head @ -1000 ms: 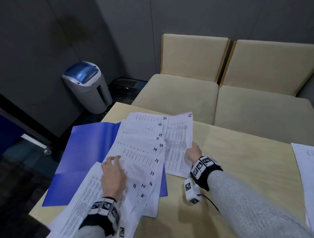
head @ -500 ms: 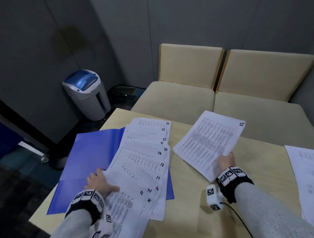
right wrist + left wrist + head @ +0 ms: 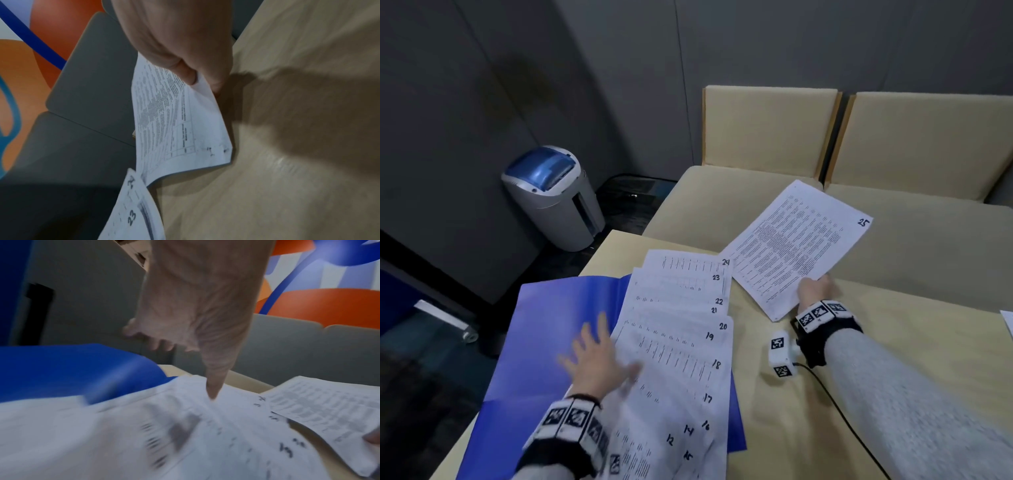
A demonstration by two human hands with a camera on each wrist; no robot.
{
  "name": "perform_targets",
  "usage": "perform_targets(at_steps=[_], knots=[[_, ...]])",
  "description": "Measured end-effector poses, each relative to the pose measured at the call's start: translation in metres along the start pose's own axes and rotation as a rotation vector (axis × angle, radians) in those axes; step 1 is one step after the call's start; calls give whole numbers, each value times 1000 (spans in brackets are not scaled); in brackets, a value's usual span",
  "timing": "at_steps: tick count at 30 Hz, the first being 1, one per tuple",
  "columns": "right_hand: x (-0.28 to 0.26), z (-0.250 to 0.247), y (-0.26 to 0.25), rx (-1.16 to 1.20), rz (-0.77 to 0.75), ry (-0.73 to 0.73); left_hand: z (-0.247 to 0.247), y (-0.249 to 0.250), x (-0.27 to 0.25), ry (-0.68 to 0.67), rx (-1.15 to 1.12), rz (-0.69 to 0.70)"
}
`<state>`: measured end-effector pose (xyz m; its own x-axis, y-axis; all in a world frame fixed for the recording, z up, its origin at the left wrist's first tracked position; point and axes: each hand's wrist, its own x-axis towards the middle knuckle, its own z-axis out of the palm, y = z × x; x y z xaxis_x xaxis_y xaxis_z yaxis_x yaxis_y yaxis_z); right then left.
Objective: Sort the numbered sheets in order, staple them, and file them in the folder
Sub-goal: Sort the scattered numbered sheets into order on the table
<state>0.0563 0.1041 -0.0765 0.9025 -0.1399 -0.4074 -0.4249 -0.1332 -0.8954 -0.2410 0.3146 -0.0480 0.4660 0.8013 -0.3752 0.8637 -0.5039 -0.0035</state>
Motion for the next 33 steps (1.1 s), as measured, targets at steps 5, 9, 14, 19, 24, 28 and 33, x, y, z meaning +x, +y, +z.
perform_targets(at_steps=[5, 9, 14, 19, 24, 28, 33], knots=[[7, -7, 9, 115, 31, -13, -30, 110, 40, 298, -158, 541], [14, -15, 17, 87, 11, -129, -31, 174, 66, 234, -107, 597], [25, -16, 27, 7, 34, -238, -39, 203, 89, 168, 89, 615], [25, -16, 1, -51, -53, 40, -41, 177, 94, 387, 27, 716], [18, 9, -6, 147, -48, 14, -33, 135, 81, 596, -143, 768], [-1, 23, 7, 39, -35, -192, -36, 125, 67, 647, -213, 794], [-23, 30, 28, -303, 6, -578, -44, 138, 60, 592, -254, 771]])
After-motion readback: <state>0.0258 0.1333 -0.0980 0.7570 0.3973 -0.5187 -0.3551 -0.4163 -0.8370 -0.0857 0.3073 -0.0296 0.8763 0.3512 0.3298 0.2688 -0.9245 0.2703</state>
